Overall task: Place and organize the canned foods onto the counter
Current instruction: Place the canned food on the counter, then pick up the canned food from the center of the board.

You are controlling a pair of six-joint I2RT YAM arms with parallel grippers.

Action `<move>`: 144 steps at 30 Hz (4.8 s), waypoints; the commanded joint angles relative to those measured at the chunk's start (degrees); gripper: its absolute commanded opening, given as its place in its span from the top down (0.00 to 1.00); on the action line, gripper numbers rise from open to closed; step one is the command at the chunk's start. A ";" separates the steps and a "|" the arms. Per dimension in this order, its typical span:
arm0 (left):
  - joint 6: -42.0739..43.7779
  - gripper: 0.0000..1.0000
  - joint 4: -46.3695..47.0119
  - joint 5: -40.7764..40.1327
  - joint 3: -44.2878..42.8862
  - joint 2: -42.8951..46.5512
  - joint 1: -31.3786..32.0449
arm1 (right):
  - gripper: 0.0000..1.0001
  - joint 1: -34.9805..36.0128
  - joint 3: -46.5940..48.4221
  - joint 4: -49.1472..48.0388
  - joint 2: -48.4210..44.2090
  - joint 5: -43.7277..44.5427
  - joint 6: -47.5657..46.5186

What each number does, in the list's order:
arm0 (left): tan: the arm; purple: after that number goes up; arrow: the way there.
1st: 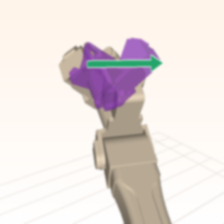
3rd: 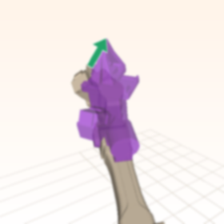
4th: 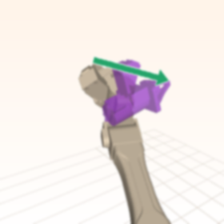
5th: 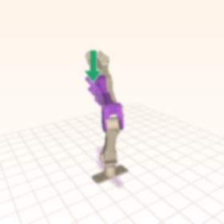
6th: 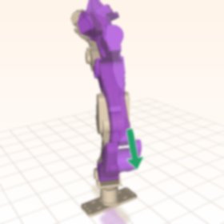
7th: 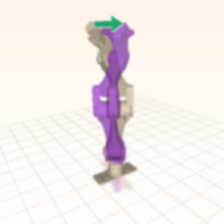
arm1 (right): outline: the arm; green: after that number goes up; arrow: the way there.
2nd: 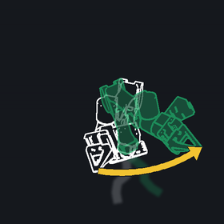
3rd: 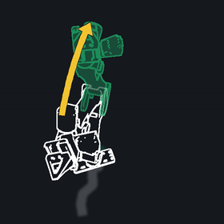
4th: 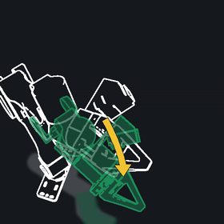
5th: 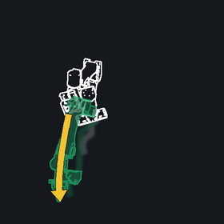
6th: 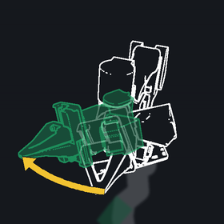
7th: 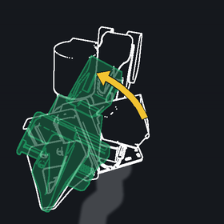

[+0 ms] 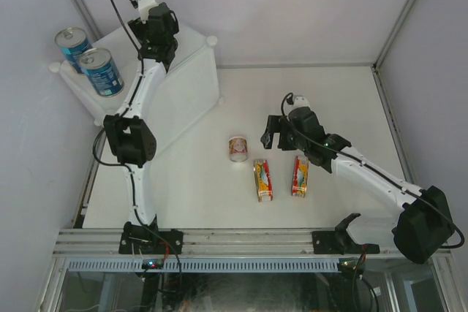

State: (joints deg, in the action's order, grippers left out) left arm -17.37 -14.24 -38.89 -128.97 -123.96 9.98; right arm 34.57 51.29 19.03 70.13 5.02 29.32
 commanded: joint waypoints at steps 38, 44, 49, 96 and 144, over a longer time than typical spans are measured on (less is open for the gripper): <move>1.83 0.00 0.35 1.64 0.81 9.01 1.88 | 0.08 6.58 -0.14 4.49 -9.91 6.36 1.35; 2.47 0.00 0.68 1.36 3.32 13.37 2.74 | 0.08 7.08 -0.07 4.79 -11.52 7.15 1.18; 2.69 0.00 2.23 0.18 10.19 20.20 4.56 | 0.08 7.36 0.13 5.56 -12.24 7.79 1.27; -32.42 0.01 -7.14 26.75 62.63 34.54 32.30 | 0.08 -5.82 -4.16 10.11 -20.82 1.62 2.76; -29.88 0.12 -10.87 26.51 54.04 16.23 32.21 | 0.08 -8.42 -4.93 8.70 -20.38 -0.67 1.75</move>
State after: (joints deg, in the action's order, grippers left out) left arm -48.64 -24.84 -13.04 -73.01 -107.63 42.00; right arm 26.63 46.11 30.22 50.30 4.69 31.03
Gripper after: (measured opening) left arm 0.893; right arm 0.920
